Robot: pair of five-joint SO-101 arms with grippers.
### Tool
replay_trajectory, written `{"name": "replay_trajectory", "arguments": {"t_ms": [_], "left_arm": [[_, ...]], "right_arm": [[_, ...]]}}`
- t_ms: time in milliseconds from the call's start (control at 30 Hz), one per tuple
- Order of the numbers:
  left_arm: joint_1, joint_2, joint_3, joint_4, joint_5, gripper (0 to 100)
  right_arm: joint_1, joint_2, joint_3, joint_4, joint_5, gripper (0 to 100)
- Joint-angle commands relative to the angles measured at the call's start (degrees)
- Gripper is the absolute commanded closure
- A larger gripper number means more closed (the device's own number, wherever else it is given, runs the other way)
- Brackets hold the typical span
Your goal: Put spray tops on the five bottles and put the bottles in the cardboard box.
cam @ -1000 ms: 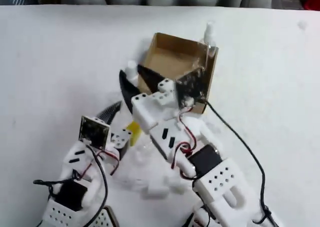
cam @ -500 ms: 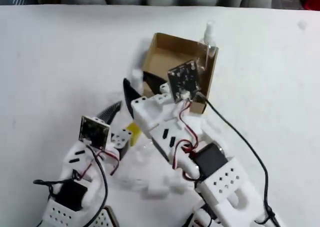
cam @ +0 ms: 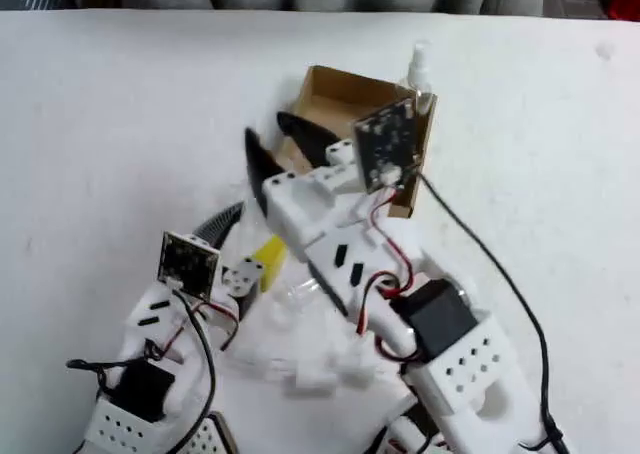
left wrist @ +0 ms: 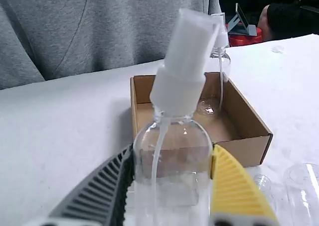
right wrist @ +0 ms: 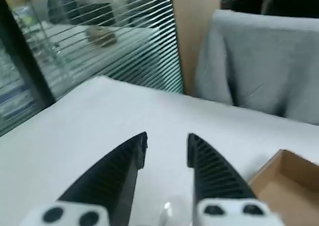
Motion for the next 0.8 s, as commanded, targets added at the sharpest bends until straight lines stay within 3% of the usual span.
{"name": "replay_trajectory", "arguments": {"t_ms": [0,133,367,600,767], "left_arm": [[0.0,-0.7,-0.5,-2.0,-0.7,98],[0.0,-0.7,-0.5,-1.9,-0.7,98],[0.0,-0.7,-0.5,-1.9,-0.7,98],[0.0,-0.7,-0.5,-1.9,-0.7,98],[0.0,-0.7,-0.5,-1.8,-0.7,98]], "right_arm": [[6.5,-0.5,-4.5,1.1,-0.3,98.1],[8.7,-0.7,-4.7,10.5,0.0,98.1],[5.9,-0.7,-4.3,24.9,-0.3,98.4],[-0.6,0.3,-4.2,23.7,-0.4,98.4],[-0.9,8.8,-4.7,20.4,-0.3,98.4]]}}
